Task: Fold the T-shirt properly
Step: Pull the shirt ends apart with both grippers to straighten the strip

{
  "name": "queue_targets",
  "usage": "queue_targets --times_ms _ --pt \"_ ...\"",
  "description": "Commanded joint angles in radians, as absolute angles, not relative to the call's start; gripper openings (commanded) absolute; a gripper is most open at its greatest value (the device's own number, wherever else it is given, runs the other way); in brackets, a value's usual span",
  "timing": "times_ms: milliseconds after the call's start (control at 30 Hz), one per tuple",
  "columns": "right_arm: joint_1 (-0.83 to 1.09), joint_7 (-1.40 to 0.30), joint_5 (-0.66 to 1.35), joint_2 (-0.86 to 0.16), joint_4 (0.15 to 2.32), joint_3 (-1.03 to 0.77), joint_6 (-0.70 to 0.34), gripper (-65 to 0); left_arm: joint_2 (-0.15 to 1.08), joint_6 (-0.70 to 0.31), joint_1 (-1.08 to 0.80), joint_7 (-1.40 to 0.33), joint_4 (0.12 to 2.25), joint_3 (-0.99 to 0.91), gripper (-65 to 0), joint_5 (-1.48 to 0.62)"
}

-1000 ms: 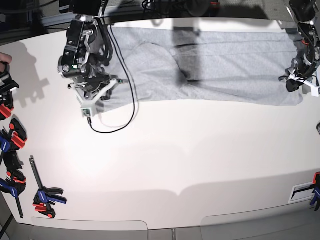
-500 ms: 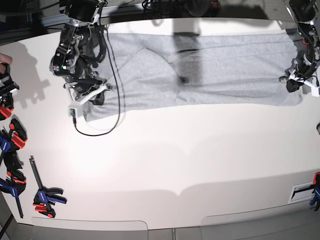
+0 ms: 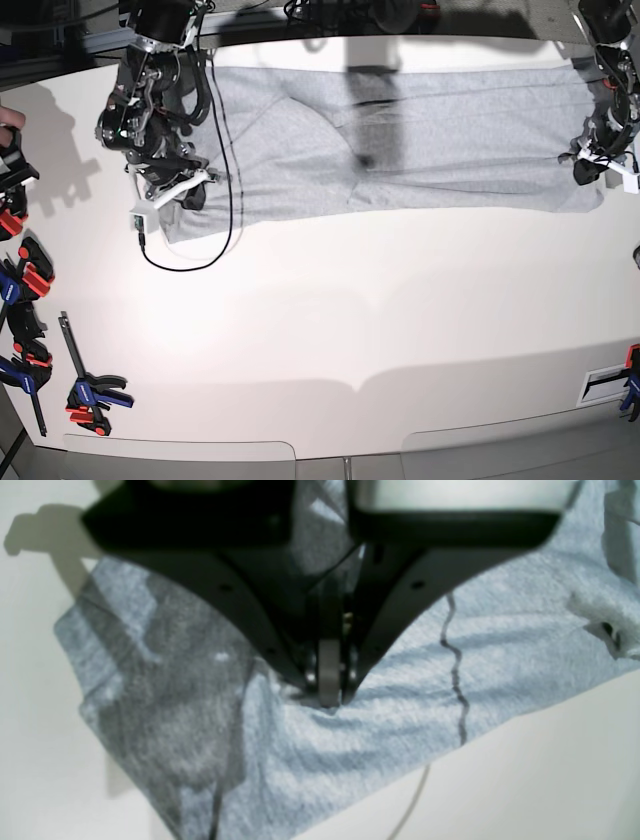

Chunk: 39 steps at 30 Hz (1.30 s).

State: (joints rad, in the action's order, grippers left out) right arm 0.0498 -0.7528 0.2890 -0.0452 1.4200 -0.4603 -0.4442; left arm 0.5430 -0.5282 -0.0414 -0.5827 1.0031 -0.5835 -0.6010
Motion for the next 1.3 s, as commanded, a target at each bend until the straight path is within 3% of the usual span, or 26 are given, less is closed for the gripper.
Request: queue_targets --times_ms 0,900,1100,1200,1267 --pt "0.044 -0.78 0.25 -0.056 1.425 -0.466 -0.418 -65.0 0.568 -0.523 -0.033 -0.567 1.013 -0.587 -58.3 -0.603" --pt "-0.002 -0.857 0.322 -0.056 1.613 -0.465 -0.422 -65.0 0.569 -0.524 -0.033 -0.549 1.025 -0.588 -58.2 -0.603" --pt "-0.002 -0.857 0.322 -0.055 1.613 -0.465 -0.422 -65.0 0.569 -0.524 -0.033 -0.545 1.127 -0.588 -44.9 -0.603" --pt "-0.002 -0.857 0.322 -0.055 1.613 -0.465 -0.44 -65.0 0.569 -0.522 -0.03 -0.486 1.179 -0.588 -44.3 -0.569" --pt "-0.002 -0.857 0.323 -0.056 1.613 -0.465 -0.449 -65.0 0.569 -0.452 -0.006 -0.477 1.177 -0.588 -44.3 -0.543"
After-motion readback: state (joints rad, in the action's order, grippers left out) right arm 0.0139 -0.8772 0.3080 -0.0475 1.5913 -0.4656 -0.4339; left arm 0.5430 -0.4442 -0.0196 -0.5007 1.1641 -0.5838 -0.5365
